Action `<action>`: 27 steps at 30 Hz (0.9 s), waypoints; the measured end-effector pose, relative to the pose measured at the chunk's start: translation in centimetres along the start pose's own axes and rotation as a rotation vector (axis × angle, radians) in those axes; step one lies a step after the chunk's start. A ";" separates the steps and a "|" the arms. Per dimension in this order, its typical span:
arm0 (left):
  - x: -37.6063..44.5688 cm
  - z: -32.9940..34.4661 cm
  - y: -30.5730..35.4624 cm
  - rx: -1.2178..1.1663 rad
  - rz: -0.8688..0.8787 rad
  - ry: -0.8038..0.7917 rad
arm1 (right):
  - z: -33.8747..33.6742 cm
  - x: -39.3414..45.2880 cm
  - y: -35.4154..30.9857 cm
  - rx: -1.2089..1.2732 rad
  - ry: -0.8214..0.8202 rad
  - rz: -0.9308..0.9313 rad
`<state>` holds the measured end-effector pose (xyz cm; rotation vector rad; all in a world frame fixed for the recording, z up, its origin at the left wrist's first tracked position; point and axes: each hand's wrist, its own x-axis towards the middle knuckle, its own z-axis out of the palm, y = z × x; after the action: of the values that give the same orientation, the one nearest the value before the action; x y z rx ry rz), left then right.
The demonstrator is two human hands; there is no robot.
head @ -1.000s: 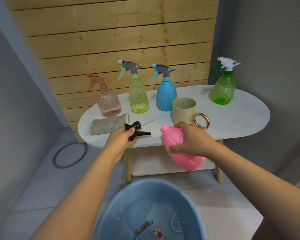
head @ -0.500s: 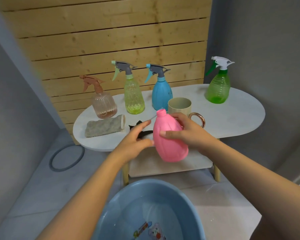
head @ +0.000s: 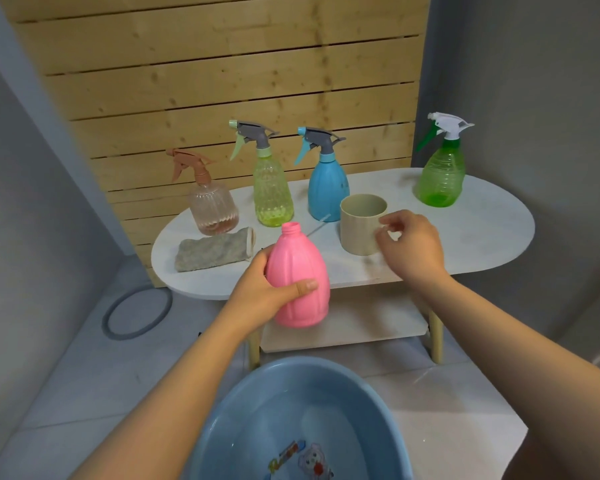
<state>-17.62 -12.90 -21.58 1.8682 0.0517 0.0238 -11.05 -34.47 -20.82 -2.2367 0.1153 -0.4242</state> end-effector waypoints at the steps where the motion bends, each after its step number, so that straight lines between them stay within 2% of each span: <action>1: 0.1 -0.1 -0.1 0.004 -0.004 0.005 | 0.1 0.4 0.5 -0.054 0.037 0.006; 3: 0.0 -0.2 -0.2 0.015 -0.004 0.009 | 0.2 1.0 1.0 -0.133 0.043 0.040; 5: -0.1 0.0 -0.2 0.020 -0.001 0.008 | 0.5 1.6 1.4 -0.161 -0.041 0.117; 9: -0.2 0.1 0.1 0.021 -0.002 0.015 | 0.6 2.2 1.8 -0.040 -0.120 0.234; 14: -1.2 -0.3 -0.1 0.035 -0.022 0.030 | 0.2 1.3 1.1 0.050 -0.171 0.201; 20: -3.6 -1.3 -1.3 -0.043 -0.125 0.104 | -1.5 -3.5 -0.5 0.255 -0.101 0.097; 24: -6.0 -2.2 -3.7 -0.033 -0.208 0.107 | -2.2 -7.2 0.2 0.248 -0.138 0.013; 27: -7.3 -2.5 -6.2 0.052 -0.285 0.126 | -1.0 -8.9 2.0 0.149 -0.237 -0.029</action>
<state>-25.18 -9.06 -26.70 1.8939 0.4081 -0.0574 -19.66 -34.48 -24.05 -2.1250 -0.0718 -0.1750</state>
